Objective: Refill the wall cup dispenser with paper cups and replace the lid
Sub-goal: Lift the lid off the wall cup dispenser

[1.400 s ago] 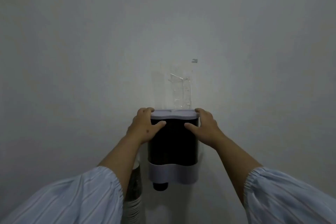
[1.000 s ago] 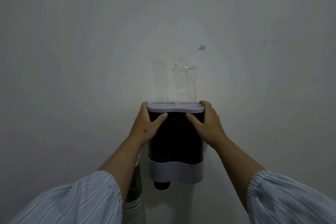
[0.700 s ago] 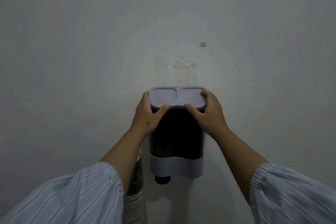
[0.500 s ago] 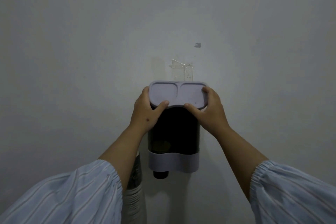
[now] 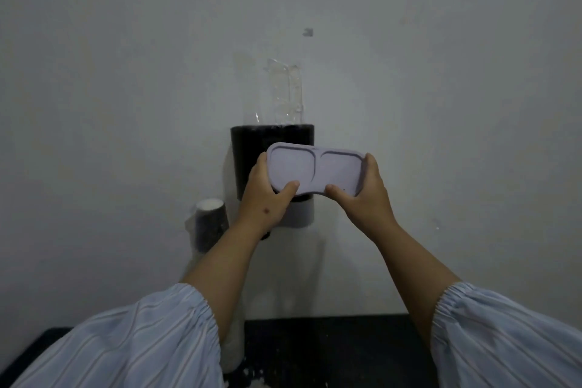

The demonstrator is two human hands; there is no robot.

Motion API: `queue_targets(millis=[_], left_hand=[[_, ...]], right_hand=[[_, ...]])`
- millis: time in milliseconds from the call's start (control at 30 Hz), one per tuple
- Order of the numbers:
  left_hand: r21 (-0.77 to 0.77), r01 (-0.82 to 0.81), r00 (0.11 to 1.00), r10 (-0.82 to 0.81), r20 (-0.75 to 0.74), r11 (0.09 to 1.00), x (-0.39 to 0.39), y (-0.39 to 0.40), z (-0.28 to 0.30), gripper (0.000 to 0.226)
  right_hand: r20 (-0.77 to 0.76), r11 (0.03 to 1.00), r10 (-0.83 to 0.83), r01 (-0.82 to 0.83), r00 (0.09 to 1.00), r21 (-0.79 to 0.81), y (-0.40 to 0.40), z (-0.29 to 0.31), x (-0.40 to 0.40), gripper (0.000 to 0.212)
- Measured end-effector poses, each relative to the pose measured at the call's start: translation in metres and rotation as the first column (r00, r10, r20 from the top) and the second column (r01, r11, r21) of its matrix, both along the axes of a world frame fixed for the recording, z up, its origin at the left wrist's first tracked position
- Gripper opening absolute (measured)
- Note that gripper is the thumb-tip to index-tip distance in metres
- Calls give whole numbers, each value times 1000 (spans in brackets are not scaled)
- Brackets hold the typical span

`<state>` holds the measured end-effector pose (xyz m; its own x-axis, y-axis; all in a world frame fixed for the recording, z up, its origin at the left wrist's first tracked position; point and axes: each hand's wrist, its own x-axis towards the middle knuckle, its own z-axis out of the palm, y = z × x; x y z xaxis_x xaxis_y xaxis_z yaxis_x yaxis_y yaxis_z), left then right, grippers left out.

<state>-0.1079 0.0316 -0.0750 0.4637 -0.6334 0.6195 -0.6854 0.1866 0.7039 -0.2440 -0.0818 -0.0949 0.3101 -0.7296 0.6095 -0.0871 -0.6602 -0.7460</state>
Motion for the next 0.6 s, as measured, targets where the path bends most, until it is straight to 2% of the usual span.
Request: queue_targets(millis=[200,333,400,600], left_hand=[[137,-20,997,29,-66,990,-38,7,-55,59],[203,13,986,21,-164,979,-65,11,-95,56],[255,44,976,13,-217,966,-79,12,-114,57],[430,180,946,-35,-323,885,-119,11,-167,70]], right_hand=[[-84,995,18,-10,996,104,16,-59,-45,87],[-210,987,12,23,978,162,22,-107,-77,112],[-260,979,13,41,965,202,24,-129,-93,117],[-310,938,-44,146,950,316,37,-190,-147,114]])
